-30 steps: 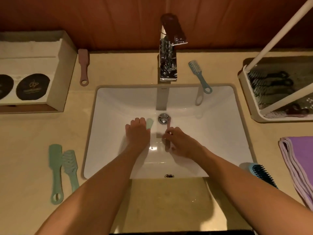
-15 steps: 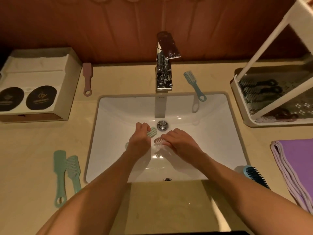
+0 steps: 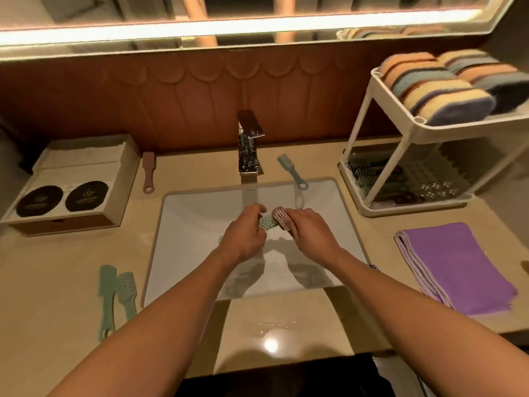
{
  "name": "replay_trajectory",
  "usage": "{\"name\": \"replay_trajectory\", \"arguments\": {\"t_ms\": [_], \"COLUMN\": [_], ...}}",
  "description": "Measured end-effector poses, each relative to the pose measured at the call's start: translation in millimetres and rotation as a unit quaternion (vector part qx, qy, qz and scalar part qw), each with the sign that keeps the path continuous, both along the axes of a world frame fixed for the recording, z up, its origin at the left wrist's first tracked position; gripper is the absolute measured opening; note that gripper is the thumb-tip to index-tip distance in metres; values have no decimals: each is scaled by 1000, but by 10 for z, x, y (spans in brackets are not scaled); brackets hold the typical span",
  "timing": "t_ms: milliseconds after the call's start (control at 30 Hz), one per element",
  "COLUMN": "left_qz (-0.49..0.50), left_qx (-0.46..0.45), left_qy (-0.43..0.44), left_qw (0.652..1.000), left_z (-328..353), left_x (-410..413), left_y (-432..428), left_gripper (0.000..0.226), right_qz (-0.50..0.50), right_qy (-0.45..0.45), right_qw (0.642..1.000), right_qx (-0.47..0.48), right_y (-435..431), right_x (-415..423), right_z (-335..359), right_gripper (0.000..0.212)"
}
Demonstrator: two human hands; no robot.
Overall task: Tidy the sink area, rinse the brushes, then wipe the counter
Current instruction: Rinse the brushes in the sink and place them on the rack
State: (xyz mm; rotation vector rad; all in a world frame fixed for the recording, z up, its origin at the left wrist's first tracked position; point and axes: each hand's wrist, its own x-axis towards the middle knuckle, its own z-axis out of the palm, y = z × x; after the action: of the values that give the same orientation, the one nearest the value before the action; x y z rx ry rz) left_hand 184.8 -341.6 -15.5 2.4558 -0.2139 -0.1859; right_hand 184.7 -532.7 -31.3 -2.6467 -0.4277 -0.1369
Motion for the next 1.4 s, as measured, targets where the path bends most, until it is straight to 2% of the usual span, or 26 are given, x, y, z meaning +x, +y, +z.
{"name": "replay_trajectory", "arguments": {"t_ms": [133, 300, 600, 800, 967, 1133, 1400], "left_qz": [-28, -69, -98, -137, -141, -135, -65], "left_qx": [8, 35, 0, 16, 18, -15, -42], "left_qy": [-36, -78, -87, -75, -82, -88, -99], "left_qw": [999, 994, 991, 988, 986, 987, 992], "left_z": [250, 562, 780, 757, 662, 553, 446], "left_x": [-111, -163, -155, -178, -173, -101, 131], "left_y": [-218, -499, -1103, -1616, -2040, -2434, -2950], "left_gripper": [43, 39, 34, 27, 28, 24, 20], "right_qz": [-14, -48, -121, -145, -158, -181, -221], "right_qy": [-12, 22, 50, 87, 85, 78, 25], "right_qw": [1000, 995, 985, 978, 984, 980, 973], "right_qx": [22, 84, 117, 118, 24, -13, -67], "right_y": [-162, -380, -876, -1361, -1805, -2256, -2504], "right_x": [-116, -157, -330, -486, -446, -274, 127], "right_z": [212, 435, 840, 826, 761, 745, 606], "right_gripper": [31, 38, 44, 45, 46, 53, 26]}}
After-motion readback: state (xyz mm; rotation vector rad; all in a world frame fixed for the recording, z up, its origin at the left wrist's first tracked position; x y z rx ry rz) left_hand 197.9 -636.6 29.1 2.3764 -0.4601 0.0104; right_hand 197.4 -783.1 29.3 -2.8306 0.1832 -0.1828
